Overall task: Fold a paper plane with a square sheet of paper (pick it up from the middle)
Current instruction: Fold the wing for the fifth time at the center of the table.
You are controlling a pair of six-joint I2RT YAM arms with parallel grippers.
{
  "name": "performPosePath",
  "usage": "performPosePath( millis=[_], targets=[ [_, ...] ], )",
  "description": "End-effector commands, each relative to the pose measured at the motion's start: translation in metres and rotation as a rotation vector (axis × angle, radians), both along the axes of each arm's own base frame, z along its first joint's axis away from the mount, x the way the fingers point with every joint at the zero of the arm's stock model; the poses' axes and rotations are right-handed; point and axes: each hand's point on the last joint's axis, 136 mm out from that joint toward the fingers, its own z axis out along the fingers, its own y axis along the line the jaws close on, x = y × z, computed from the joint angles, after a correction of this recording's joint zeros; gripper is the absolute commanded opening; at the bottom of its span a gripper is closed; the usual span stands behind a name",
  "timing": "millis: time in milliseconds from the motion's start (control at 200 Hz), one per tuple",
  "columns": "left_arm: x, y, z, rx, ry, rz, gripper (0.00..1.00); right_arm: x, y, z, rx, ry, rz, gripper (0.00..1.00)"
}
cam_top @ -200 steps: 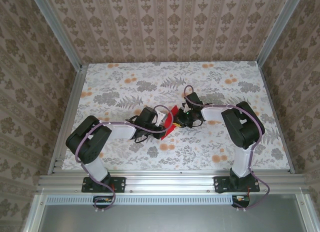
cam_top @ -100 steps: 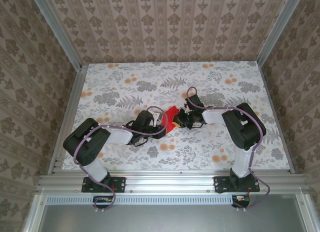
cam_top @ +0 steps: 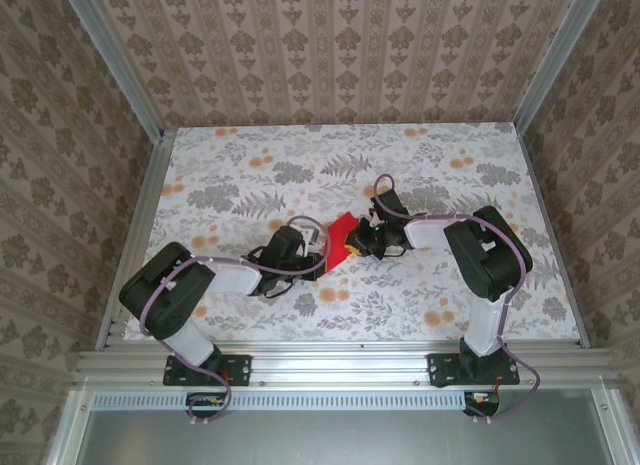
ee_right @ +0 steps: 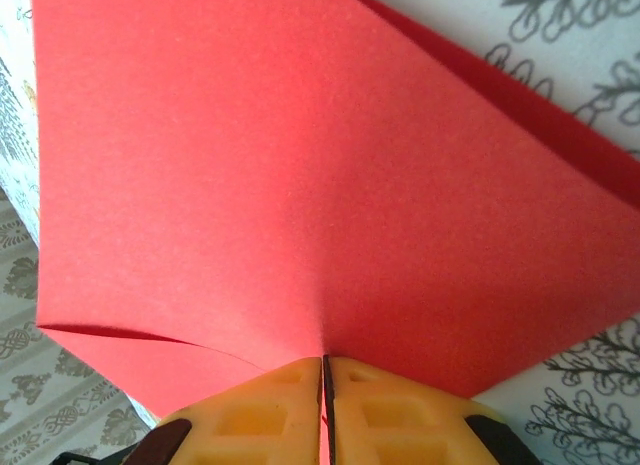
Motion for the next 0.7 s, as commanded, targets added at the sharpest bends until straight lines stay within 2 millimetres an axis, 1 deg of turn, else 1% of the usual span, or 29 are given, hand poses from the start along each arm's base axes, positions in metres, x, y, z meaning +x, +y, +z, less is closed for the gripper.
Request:
performPosePath(
  millis=[0, 110, 225, 370, 470, 575, 695],
  targets=[
    [0.0, 0.003, 0.002, 0.07, -0.046, -0.021, 0.06, -0.02, -0.019, -0.032, -0.1, 0.101, -0.045, 0.14],
    [-0.001, 0.004, -0.002, 0.147, -0.071, -0.052, 0.04, -0.014, -0.013, -0.019, -0.06, 0.062, -0.028, 0.19],
    [-0.002, 0.004, -0.004, 0.221, -0.107, -0.078, 0.02, -0.007, -0.007, 0.003, -0.012, -0.009, -0.004, 0.26],
    [-0.005, 0.003, -0.003, 0.334, -0.193, -0.139, 0.0, 0.001, -0.006, 0.032, 0.024, -0.092, 0.001, 0.31],
    [-0.009, -0.001, -0.003, 0.4, -0.26, -0.196, 0.0, 0.005, -0.006, 0.047, 0.049, -0.117, -0.014, 0.36],
    [-0.011, -0.003, -0.004, 0.466, -0.323, -0.242, 0.0, 0.007, -0.006, 0.057, 0.079, -0.116, -0.037, 0.45],
    [-0.012, -0.006, -0.006, 0.517, -0.376, -0.275, 0.0, 0.001, -0.007, 0.054, 0.068, -0.047, -0.057, 0.53]
  ],
)
